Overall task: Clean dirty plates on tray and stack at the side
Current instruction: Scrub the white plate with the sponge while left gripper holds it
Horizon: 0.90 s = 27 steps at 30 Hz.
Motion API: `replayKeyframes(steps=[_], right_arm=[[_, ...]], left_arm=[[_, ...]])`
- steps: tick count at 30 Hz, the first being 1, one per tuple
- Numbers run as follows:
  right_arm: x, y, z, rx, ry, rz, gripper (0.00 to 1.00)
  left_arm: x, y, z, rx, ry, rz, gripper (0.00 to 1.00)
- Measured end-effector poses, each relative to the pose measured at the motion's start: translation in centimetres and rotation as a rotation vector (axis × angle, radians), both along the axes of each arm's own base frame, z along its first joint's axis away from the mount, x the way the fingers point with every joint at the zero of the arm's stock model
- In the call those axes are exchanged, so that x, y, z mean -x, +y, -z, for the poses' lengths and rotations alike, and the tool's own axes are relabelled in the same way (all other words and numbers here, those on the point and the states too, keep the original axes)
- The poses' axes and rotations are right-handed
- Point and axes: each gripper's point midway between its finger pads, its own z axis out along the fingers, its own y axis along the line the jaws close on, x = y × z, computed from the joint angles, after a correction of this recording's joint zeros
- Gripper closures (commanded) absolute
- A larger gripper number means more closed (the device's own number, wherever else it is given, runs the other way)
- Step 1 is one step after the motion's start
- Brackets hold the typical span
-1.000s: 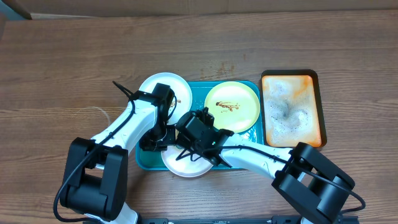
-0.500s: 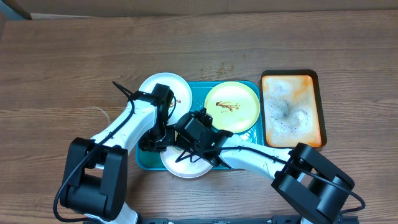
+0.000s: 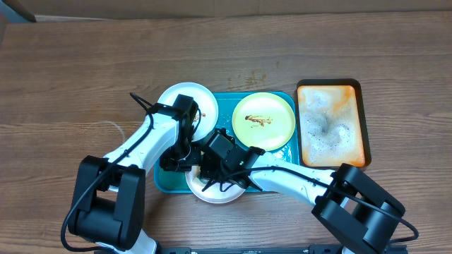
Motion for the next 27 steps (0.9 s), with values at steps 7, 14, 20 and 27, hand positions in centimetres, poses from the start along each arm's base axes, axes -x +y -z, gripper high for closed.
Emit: replayKeyframes(steps=[7, 14, 20, 27], right_arm=[[-1.9, -1.4, 0.0, 0.004, 0.002, 0.045, 0.96], [-4.7, -4.1, 0.2, 0.013, 0.024, 0.135, 0.96], [-3.5, -6.4, 0.6, 0.096, 0.112, 0.139, 0.96], [-1.4, -9.1, 0.6, 0.217, 0.166, 0.048, 0.96]], left_arm=[[-0.1, -1.0, 0.0, 0.036, -0.007, 0.004, 0.96], [-0.1, -1.2, 0.0, 0.043, -0.004, 0.001, 0.96], [0.0, -1.4, -0.1, 0.056, 0.001, -0.003, 0.96], [0.2, -1.7, -0.1, 0.065, 0.010, -0.002, 0.96]])
